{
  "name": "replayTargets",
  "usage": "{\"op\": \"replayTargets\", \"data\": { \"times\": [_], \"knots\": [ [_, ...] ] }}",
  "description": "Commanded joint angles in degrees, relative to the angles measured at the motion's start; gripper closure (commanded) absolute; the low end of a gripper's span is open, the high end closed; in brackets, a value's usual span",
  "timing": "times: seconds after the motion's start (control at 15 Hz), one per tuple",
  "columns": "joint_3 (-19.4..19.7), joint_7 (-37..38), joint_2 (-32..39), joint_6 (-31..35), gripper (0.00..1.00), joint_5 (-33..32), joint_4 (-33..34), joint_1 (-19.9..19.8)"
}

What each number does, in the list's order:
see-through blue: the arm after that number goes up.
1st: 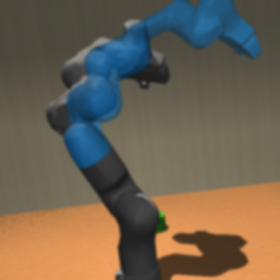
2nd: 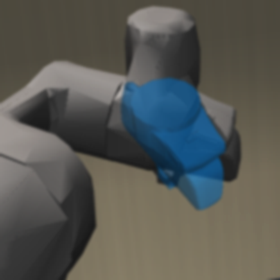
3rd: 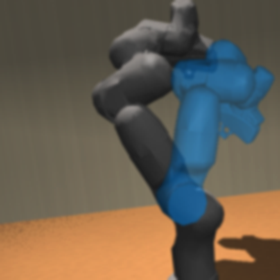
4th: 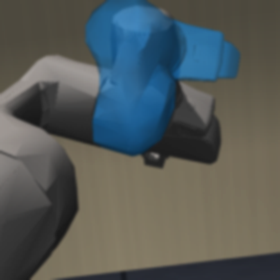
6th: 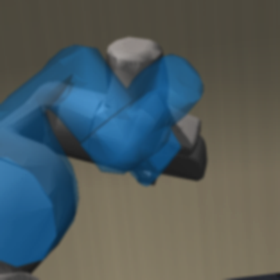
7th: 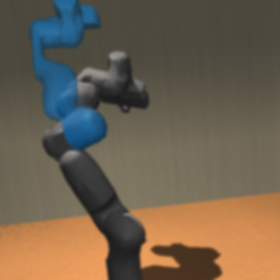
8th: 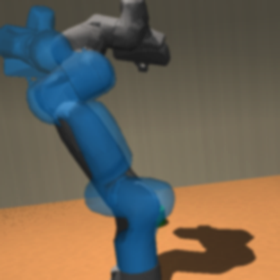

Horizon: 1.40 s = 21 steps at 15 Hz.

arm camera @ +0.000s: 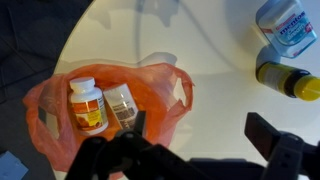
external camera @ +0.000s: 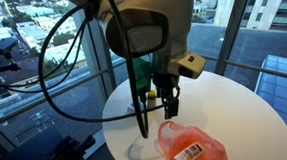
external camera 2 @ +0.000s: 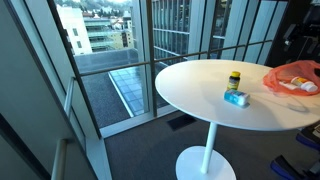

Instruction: Remove one white bottle from the plastic bag and put it on the table.

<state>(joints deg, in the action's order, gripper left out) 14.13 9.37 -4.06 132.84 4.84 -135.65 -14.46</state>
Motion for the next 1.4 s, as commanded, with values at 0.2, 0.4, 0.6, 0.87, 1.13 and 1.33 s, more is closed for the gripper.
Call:
{"op": "replayTargets", "data": {
  "times": [0.2, 0.4, 0.6, 0.87, 1.13, 1.33],
  "knots": [
    [1.66, -0.71, 6.9, 5.39, 0.0, -2.22, 2.12, -1.38],
    [2.75, -1.19, 9.77, 6.48, 0.0, -1.81, 2.99, -1.97],
    [3.69, -1.94, 12.51, 8.23, 0.0, -1.96, 3.7, -2.66],
    [3.77, -5.12, 17.44, 10.14, 0.0, 0.09, 5.81, -3.93],
    [2.78, -9.91, 21.48, 10.46, 0.0, 2.73, 8.49, -5.65],
    [1.79, -14.4, 23.98, 10.38, 0.0, 4.97, 10.57, -7.16]
  ]
}}
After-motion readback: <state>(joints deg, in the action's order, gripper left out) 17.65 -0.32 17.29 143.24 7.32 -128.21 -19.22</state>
